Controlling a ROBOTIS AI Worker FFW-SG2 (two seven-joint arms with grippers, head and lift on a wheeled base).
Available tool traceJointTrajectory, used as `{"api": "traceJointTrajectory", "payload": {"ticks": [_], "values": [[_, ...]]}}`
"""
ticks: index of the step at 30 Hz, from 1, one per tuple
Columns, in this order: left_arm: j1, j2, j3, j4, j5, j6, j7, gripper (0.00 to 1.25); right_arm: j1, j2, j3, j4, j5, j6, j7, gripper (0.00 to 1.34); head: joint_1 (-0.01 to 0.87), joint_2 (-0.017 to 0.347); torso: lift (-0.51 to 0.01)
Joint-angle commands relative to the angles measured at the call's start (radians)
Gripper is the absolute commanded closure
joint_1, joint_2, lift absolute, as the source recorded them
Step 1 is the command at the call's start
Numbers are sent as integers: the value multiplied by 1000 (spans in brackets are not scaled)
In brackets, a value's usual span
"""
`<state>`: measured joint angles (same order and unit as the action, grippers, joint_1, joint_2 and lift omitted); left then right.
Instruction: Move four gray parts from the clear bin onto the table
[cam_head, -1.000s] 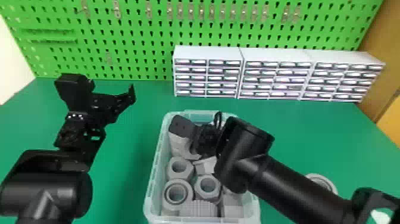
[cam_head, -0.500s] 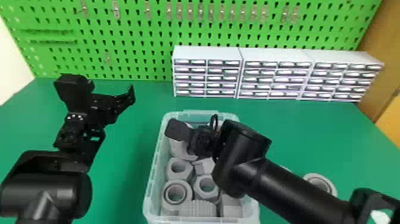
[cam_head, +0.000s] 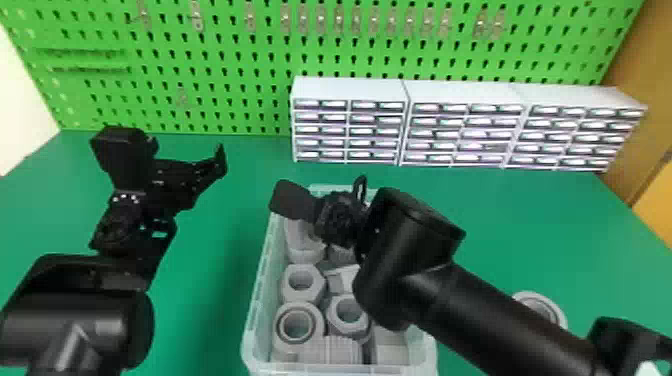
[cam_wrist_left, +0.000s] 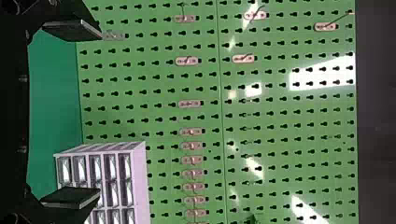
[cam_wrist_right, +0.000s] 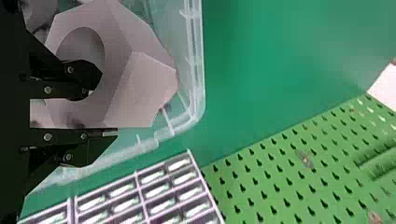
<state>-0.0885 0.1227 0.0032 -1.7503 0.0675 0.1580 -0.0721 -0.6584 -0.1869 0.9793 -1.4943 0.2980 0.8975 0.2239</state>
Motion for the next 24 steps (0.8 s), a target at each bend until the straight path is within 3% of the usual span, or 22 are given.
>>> {"api": "traceJointTrajectory", "payload": {"ticks": [1, 12, 24], "values": [[3, 0, 1, 0, 0, 0, 0, 110, 16, -16, -27, -70, 27, 41, 0, 1177, 686, 26, -50], [4, 0, 6, -5, -2, 0, 0, 110, 74, -57, -146, -204, 93, 130, 0, 1177, 686, 26, -50], [7, 0, 11, -9, -2, 0, 0, 110, 177, -86, -349, -327, 185, 222, 0, 1177, 686, 26, -50]]}}
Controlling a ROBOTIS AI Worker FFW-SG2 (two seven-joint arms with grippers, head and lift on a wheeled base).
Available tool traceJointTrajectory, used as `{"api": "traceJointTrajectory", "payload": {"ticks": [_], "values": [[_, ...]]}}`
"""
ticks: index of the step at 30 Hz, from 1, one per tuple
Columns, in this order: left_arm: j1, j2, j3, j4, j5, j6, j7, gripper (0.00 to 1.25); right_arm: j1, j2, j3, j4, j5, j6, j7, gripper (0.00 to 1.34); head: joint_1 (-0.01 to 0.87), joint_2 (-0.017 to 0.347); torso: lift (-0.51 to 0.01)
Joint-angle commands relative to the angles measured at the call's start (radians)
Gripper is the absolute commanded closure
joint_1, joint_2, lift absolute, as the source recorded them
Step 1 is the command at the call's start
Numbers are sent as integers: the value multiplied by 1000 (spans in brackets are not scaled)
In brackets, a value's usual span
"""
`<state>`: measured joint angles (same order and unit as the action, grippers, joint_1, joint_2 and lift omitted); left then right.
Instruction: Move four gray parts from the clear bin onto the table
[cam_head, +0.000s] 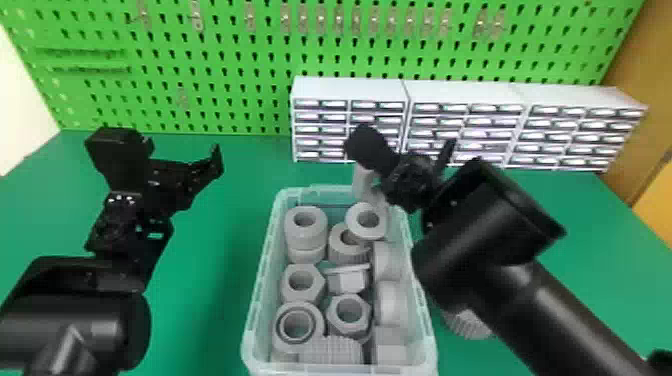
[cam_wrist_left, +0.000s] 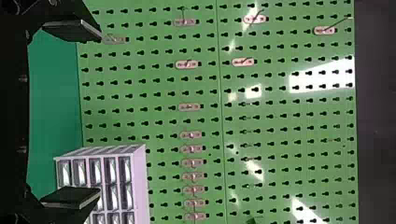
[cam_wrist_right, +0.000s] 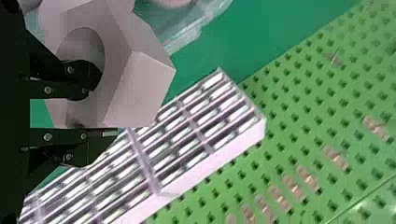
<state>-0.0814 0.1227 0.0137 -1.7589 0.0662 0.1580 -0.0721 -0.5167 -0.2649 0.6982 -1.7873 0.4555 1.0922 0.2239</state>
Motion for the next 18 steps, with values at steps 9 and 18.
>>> {"api": "traceJointTrajectory", "payload": {"ticks": [9, 18], "values": [[-5, 2, -8, -1, 0, 0, 0, 110, 109, -11, -215, -67, 75, 58, 0, 1177, 686, 26, -50], [-11, 2, -11, -1, 1, 2, -2, 110, 178, 9, -335, -60, 89, 66, -8, 1176, 686, 26, -50]]}}
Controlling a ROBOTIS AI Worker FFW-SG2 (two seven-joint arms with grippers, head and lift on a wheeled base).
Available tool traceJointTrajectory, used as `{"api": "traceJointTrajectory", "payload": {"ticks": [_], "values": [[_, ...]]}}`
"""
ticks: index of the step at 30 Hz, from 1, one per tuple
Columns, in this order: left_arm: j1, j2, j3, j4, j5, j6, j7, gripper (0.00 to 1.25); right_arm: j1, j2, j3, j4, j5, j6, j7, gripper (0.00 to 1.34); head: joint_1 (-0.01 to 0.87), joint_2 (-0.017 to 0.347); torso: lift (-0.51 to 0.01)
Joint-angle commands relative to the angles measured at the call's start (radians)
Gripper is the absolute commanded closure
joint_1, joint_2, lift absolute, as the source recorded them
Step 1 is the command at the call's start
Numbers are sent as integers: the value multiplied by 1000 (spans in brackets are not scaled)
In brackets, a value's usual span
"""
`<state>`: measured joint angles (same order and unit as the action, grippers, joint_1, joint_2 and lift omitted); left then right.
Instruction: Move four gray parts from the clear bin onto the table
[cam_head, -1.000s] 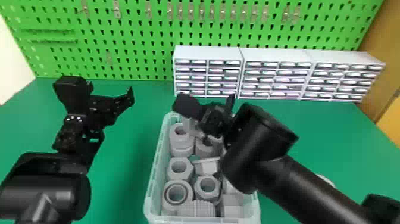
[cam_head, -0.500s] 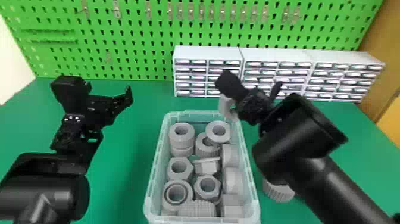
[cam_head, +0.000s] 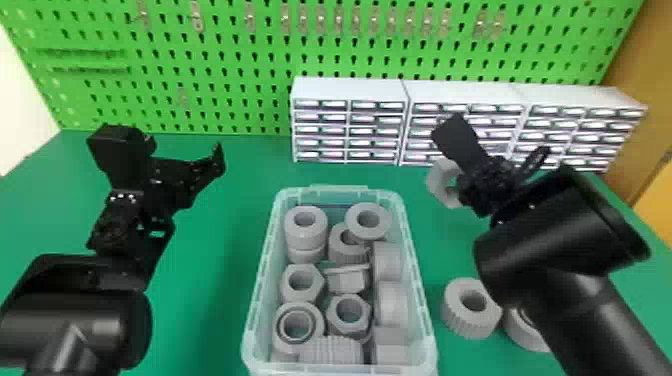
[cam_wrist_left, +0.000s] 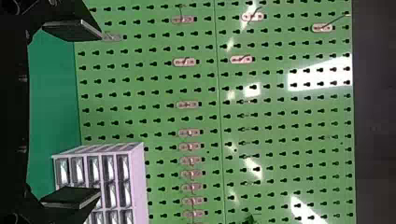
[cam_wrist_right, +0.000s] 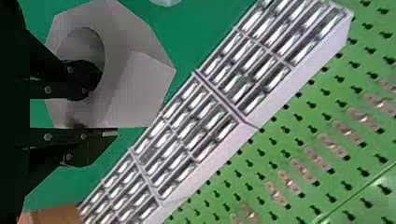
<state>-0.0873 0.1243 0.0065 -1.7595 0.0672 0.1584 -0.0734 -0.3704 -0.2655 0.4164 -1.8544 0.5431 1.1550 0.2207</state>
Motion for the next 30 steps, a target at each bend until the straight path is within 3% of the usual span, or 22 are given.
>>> {"api": "traceJointTrajectory", "payload": {"ticks": [1, 8, 14, 30], "values": [[-6, 0, -3, 0, 0, 1, 0, 110, 39, 12, -70, 12, 0, 6, -6, 1176, 686, 26, -50], [-6, 0, -13, 0, 0, 4, -2, 110, 81, 43, -194, 52, -51, 6, -23, 1177, 686, 26, -50], [-9, 0, -16, 2, 0, 9, -3, 110, 90, 78, -311, 86, -180, 18, -101, 1177, 686, 26, -50], [-19, 1, -34, 18, 6, 9, -9, 110, 48, 106, -423, 225, -397, 89, -242, 1177, 686, 26, -50]]}}
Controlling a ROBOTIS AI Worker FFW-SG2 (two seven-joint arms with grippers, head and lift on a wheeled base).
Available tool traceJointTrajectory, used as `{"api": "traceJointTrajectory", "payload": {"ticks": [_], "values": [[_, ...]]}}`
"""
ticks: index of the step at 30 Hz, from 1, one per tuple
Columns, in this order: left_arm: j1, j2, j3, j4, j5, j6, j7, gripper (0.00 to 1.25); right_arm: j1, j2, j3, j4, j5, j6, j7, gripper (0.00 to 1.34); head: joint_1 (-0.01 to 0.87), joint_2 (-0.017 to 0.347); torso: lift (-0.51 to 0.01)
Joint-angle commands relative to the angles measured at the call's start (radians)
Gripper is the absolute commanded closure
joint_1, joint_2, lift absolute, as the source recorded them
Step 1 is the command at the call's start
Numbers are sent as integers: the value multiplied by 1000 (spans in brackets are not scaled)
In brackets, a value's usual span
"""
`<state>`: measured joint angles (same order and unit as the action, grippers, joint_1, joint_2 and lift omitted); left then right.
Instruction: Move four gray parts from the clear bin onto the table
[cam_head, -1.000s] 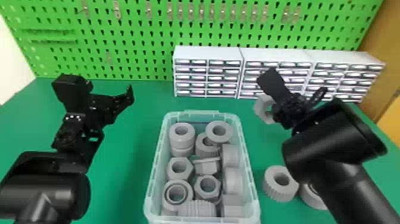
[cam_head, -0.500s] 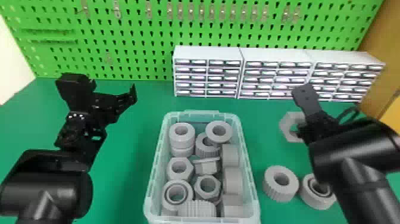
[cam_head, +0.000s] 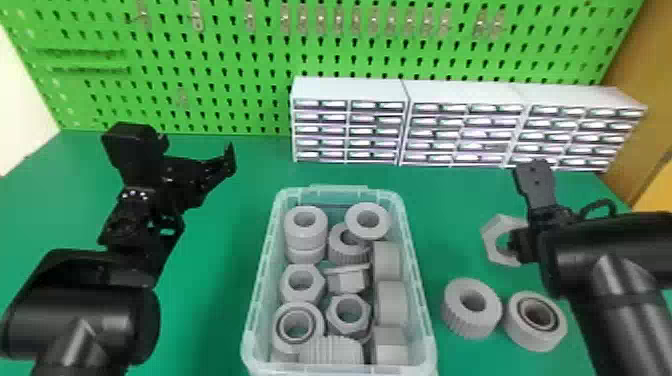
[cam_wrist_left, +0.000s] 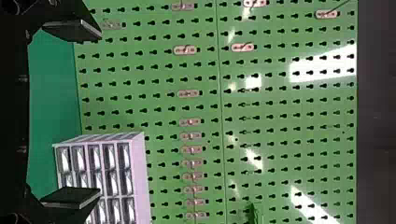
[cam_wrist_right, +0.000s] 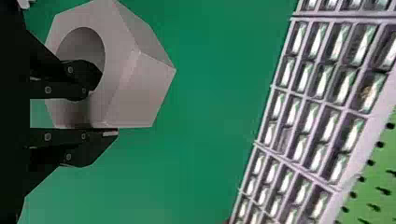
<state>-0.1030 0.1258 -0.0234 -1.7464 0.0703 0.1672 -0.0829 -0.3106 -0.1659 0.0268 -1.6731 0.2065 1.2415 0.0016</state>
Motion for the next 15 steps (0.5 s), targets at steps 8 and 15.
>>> {"api": "traceJointTrajectory", "payload": {"ticks": [8, 15], "values": [[-7, 0, -15, 13, 5, 0, -3, 110, -50, 14, -76, 139, -145, 3, -127, 1177, 686, 26, -50], [-14, 0, -21, 18, 6, 0, -8, 110, -61, 32, -148, 214, -233, -13, -196, 1177, 686, 26, -50]]}}
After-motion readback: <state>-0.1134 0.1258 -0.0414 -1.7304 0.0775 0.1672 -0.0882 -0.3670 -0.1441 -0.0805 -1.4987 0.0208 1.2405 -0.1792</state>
